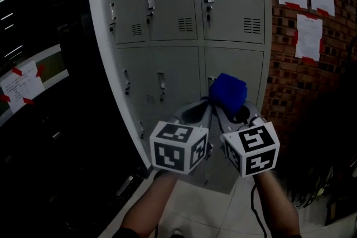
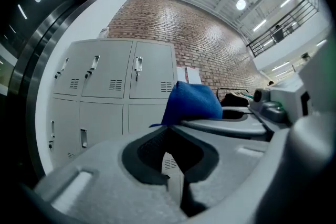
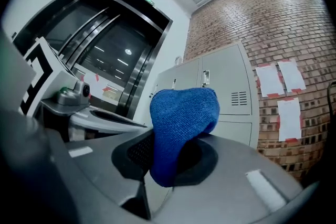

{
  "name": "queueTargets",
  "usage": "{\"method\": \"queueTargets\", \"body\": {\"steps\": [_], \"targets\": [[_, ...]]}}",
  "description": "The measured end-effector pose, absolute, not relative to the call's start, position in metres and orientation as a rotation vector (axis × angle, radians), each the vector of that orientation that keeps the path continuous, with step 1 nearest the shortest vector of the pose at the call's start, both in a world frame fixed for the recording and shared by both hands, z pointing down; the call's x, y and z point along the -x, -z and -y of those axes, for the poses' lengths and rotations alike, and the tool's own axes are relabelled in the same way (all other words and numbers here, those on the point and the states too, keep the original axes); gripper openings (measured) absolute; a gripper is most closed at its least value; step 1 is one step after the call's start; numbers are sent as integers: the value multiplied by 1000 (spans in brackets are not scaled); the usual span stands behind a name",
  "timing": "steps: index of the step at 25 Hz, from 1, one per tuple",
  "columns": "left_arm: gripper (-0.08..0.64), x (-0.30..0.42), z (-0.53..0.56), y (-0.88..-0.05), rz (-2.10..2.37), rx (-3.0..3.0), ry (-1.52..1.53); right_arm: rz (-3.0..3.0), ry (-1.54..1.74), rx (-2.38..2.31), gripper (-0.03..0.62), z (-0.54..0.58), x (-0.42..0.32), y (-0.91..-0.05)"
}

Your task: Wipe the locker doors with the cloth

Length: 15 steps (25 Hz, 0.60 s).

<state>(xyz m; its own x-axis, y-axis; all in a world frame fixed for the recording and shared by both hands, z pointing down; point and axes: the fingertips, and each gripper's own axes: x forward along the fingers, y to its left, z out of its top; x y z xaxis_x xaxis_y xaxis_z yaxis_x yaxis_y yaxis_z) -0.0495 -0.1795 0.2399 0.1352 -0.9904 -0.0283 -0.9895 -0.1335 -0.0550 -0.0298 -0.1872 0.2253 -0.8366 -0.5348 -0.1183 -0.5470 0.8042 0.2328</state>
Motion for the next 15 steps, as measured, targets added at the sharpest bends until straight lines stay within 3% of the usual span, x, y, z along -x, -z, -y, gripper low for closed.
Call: {"method": "queueTargets", "body": {"steps": [15], "targets": [[3, 166, 303, -160, -1879, 2299, -80, -2850, -581, 992, 66, 322, 150, -133]]}}
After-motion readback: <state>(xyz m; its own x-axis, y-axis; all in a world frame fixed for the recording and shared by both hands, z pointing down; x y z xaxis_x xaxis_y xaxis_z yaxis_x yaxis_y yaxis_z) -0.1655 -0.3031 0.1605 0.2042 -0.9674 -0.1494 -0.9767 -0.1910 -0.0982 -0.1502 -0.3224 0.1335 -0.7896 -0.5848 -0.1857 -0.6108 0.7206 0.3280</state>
